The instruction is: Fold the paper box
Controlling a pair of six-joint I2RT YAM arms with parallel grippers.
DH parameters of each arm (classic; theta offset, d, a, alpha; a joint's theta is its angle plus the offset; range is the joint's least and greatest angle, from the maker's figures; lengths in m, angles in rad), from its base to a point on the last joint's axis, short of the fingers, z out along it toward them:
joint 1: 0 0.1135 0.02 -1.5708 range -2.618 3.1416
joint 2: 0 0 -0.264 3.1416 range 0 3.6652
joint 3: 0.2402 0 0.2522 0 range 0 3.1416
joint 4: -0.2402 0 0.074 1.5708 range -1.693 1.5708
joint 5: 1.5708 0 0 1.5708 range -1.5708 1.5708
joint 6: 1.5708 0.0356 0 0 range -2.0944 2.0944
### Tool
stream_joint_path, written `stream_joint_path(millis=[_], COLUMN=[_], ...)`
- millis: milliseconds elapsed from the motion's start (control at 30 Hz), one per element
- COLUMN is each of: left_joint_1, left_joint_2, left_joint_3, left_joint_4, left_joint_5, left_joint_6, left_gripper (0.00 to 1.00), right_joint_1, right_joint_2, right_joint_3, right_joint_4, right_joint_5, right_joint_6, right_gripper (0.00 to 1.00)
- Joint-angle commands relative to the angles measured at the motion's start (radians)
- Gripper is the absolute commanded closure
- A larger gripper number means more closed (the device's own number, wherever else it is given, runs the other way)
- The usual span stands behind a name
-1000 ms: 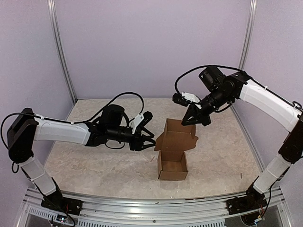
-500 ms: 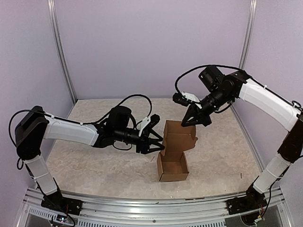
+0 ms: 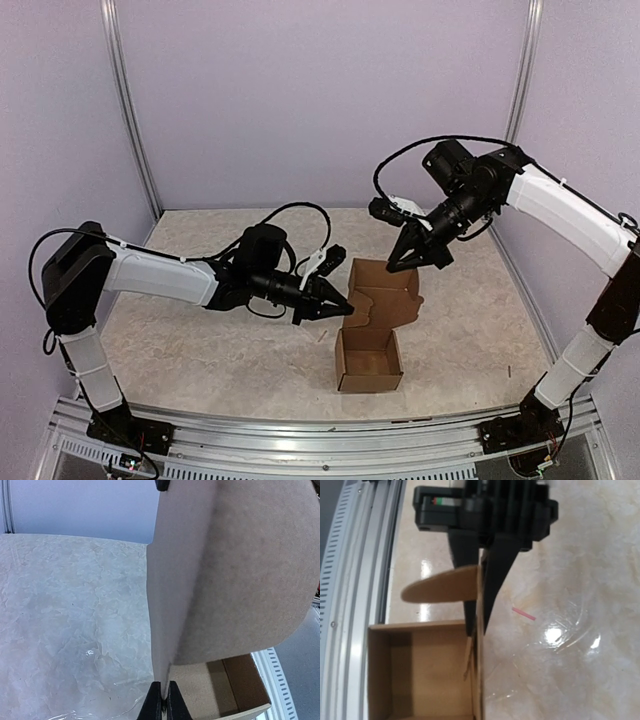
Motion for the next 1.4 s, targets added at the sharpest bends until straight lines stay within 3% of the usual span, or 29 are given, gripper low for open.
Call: stream_joint_path(millis=[0,100,167,333,500,667,800,967,1100,1200,1367], left_joint_1=[-0.018,-0.023,-0.027,-0.035,-0.04,-0.047,-0.048,-0.051,-0.053,-0.053,-0.041], left_joint_2=[0.013,0.009,0.011,0.024,0.036,0.025,-0.019,-0.112,-0.197,-0.245,-0.276], left_joint_3=[0.036,0.018,0.016,0.032,0.062,0.053,0.003,-0.066,-0.101,-0.119,-0.131], left_joint_4=[0.028,0.075,0.086,0.1,0.08,0.069,0.069,0.072,0.071,0.073,0.073], left_joint_5=[0.017,0.017,0.009,0.015,0.046,0.06,0.036,-0.004,-0.033,-0.05,-0.086], left_joint_6=[-0.022,-0.05,-0.05,-0.052,-0.055,-0.065,-0.073,-0.08,-0.084,-0.084,-0.109], left_gripper=[1.0,0.89,0.87,0.89,1.0,1.0,1.0,1.0,1.0,1.0,1.0], right_joint_1=[0.005,0.005,0.005,0.005,0.005,0.005,-0.026,-0.233,-0.357,-0.365,-0.326], right_joint_2=[-0.002,0.001,0.004,0.007,0.002,-0.003,-0.045,-0.145,-0.184,-0.175,-0.185], right_joint_3=[0.033,0.033,0.036,0.042,0.036,0.025,0.05,0.012,-0.15,-0.276,-0.398], right_joint_4=[0.018,0.015,0.011,-0.009,-0.013,0.0,-0.003,0.061,0.219,0.34,0.423], right_joint_5=[-0.131,-0.149,-0.162,-0.192,-0.186,-0.176,-0.171,-0.251,-0.237,-0.115,-0.086], right_joint_6=[-0.01,-0.01,-0.012,-0.025,-0.027,-0.018,-0.002,0.036,0.098,0.143,0.148], right_gripper=[1.0,1.0,1.0,1.0,1.0,1.0,0.82,0.64,0.62,0.62,0.62])
